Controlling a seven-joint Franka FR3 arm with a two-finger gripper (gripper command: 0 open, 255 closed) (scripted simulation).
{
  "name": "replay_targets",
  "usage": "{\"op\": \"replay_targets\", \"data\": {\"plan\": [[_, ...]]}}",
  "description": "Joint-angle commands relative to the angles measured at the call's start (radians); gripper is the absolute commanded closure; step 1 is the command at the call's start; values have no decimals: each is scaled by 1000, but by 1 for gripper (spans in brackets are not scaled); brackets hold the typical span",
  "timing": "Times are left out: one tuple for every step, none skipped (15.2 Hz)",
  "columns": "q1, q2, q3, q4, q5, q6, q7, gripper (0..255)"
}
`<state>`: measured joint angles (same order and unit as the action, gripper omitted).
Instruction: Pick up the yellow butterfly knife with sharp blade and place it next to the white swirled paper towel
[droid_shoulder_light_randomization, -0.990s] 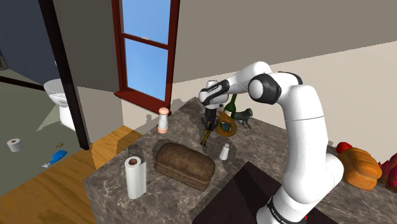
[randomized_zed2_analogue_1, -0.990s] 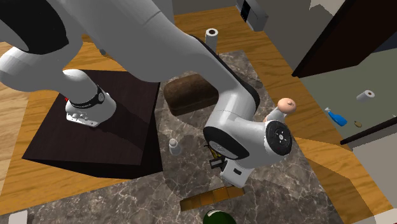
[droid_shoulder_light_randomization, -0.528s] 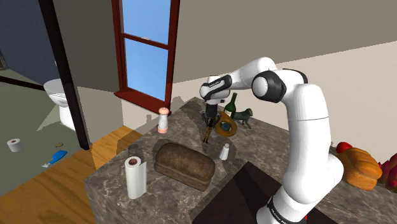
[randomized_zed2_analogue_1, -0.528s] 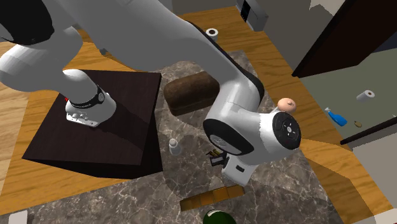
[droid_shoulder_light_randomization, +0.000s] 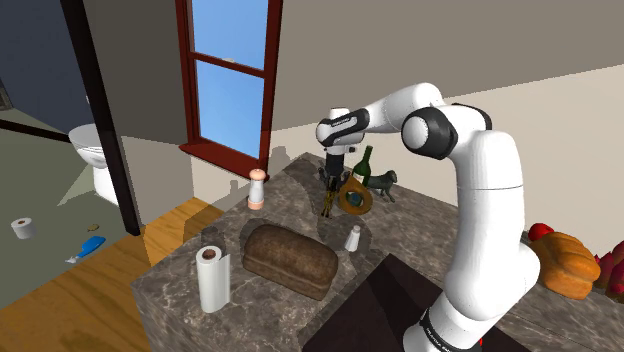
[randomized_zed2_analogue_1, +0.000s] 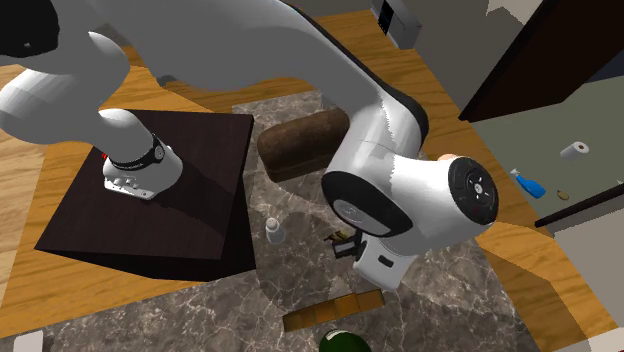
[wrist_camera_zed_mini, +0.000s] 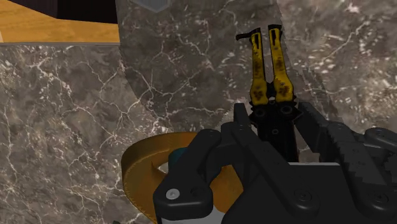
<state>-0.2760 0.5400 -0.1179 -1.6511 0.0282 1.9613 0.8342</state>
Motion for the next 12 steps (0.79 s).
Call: {"op": "replay_targets", "data": {"plan": [[2,-18,-1,0,-2,-18,2,255],[2,-25,-1,3,-3,-28,2,255],[2,-31,-2,8,-3,-39,2,255],[3,-37,-2,12,-4,-50,2,255],[3,-43,-2,17,-5,-60,2,255],[3,-49,-3,22,-5,-71,2,255],[3,-55,-3,27,-6,-82,2,255],[3,-61,-3,32,-7,-93,3,255],[4,-66,-4,38,-7,-104,3,255],[4,-71,-4,44,-8,-115,3,255],[4,-76,-4,50,-8,-126,3,255],[4,-81,-5,56,-9,-137,3,255]]}}
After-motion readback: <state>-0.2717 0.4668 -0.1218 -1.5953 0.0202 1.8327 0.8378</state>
